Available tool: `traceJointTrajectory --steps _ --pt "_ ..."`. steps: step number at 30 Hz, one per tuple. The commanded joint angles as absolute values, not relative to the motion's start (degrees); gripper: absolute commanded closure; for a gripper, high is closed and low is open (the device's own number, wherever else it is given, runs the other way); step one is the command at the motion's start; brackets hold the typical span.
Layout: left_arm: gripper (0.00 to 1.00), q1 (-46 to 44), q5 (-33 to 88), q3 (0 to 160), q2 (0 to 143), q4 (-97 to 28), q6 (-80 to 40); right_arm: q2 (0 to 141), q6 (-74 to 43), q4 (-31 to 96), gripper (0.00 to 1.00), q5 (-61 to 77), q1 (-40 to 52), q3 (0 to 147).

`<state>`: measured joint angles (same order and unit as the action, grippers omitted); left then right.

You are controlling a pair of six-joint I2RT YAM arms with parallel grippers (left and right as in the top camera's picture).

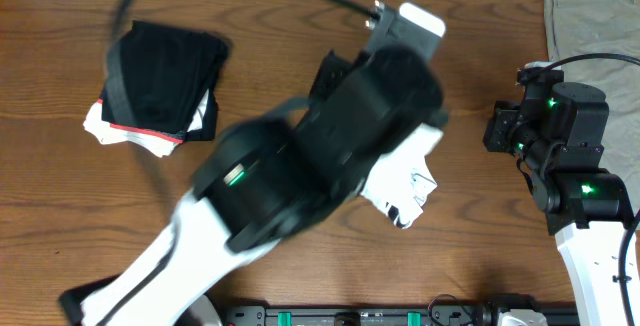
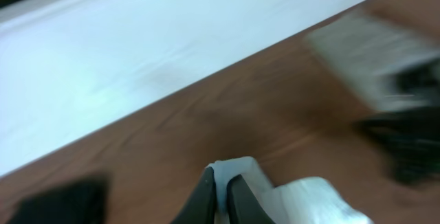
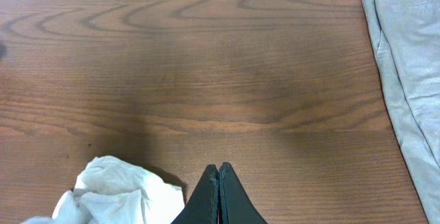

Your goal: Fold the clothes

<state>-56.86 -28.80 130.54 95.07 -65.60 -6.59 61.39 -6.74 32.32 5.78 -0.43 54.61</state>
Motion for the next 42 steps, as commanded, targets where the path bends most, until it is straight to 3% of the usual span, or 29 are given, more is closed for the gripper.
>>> traceJointTrajectory --steps 1,4,5,7,9,14,18,35,42 --pt "0.94 -51.1 -37.1 131.5 99.0 -67.7 -11.5 61.0 -6.1 32.8 0.99 6.0 -0.8 55.8" --pt "0.92 -45.4 -36.9 131.5 102.1 -70.4 -17.3 61.0 -6.1 33.1 0.99 6.0 -0.8 55.8" --pt "0.77 -43.2 -36.1 131.5 102.9 -71.5 -19.5 61.0 -6.1 33.2 0.99 6.0 -0.8 55.8" --pt "0.23 -38.8 -31.9 131.5 104.0 -73.5 -22.1 61.0 -6.1 33.5 0.99 6.0 -0.8 55.8" --pt "0.03 -34.7 -25.6 131.5 104.6 -75.3 -23.3 61.0 -5.5 34.0 0.98 6.0 -0.8 55.8" --pt "0.02 -26.2 -9.7 131.5 104.6 -79.0 -23.3 61.0 -5.5 34.5 0.96 5.8 -0.8 55.8" --pt "0.02 -25.1 0.1 131.5 104.7 -80.3 -22.3 61.0 -5.5 34.6 0.93 5.8 -0.8 55.8" --pt "0.0 -28.5 1.1 129.8 118.1 -91.3 -13.6 66.9 -5.5 40.1 0.88 6.0 -0.8 55.5" --pt "0.0 -29.6 1.7 127.3 120.2 -91.5 -9.0 71.5 -3.9 43.9 0.82 14.0 -0.8 55.5"
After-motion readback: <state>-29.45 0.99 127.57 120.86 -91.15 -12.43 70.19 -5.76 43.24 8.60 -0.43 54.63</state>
